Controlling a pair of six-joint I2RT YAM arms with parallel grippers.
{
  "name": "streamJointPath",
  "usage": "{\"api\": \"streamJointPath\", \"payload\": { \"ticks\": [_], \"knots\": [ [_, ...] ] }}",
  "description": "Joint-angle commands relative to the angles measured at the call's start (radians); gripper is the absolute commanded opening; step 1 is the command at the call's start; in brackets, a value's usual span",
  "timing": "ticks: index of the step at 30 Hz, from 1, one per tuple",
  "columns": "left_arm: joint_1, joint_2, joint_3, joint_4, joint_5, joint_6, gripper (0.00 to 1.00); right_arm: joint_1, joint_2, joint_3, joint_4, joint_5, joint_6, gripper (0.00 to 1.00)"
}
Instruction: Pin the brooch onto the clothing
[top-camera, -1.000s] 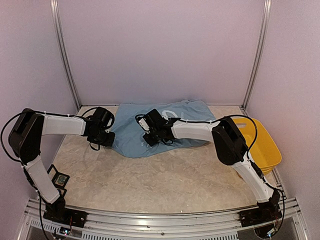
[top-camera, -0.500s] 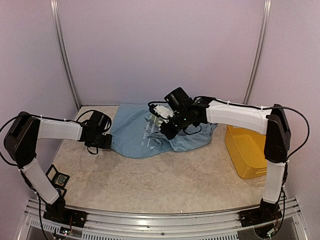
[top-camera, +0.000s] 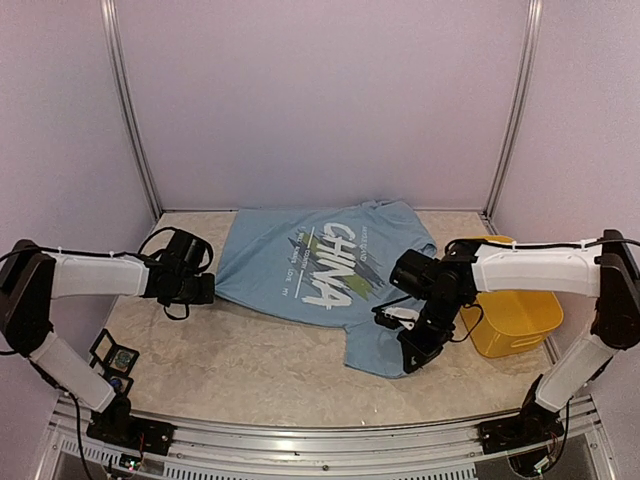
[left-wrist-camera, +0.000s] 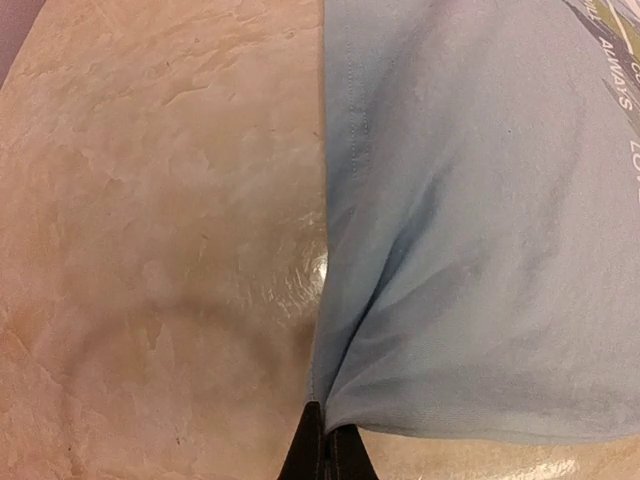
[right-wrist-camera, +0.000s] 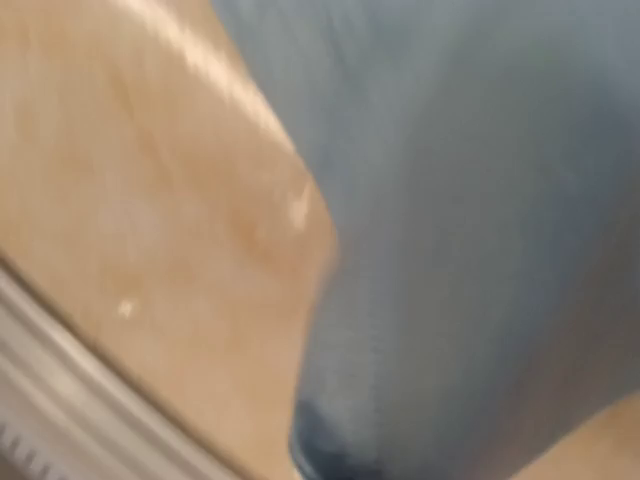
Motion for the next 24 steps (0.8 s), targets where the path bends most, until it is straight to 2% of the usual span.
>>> {"api": "streamJointPath", "payload": {
  "ticks": [1, 5, 8, 14, 18, 19, 21, 22, 24],
  "knots": [
    [-0.019, -0.065, -0.034, -0.041, -0.051, -0.067, 0.00, -0.015, -0.048, -0.014, -0.168, -0.081, 0.086, 0.00],
    [-0.042, -0.108, -0.050, -0.091, -0.075, -0.112, 0.00, -0.020, -0.075, -0.009, -0.267, -0.079, 0.084, 0.00],
    [-0.085, -0.160, -0.066, -0.150, -0.109, -0.161, 0.00, -0.021, -0.101, -0.022, -0.317, -0.133, 0.076, 0.00],
    [-0.169, -0.266, -0.101, -0.226, -0.120, -0.284, 0.00, -0.020, -0.127, -0.110, -0.322, -0.237, 0.046, 0.00],
    [-0.252, -0.295, -0.107, -0.319, -0.206, -0.369, 0.00, -0.012, -0.128, -0.194, -0.300, -0.273, 0.032, 0.00],
    [-0.268, -0.300, -0.110, -0.335, -0.212, -0.388, 0.06, -0.012, -0.131, -0.202, -0.296, -0.273, 0.032, 0.09],
    [-0.303, -0.310, -0.112, -0.363, -0.234, -0.435, 0.27, -0.012, -0.139, -0.172, -0.295, -0.251, 0.039, 0.32],
    [-0.328, -0.317, -0.107, -0.379, -0.262, -0.459, 0.39, -0.012, -0.147, -0.135, -0.298, -0.221, 0.049, 0.40],
    [-0.379, -0.347, -0.073, -0.419, -0.344, -0.492, 0.54, -0.020, -0.153, -0.034, -0.309, -0.136, 0.070, 0.50]
  ]
}}
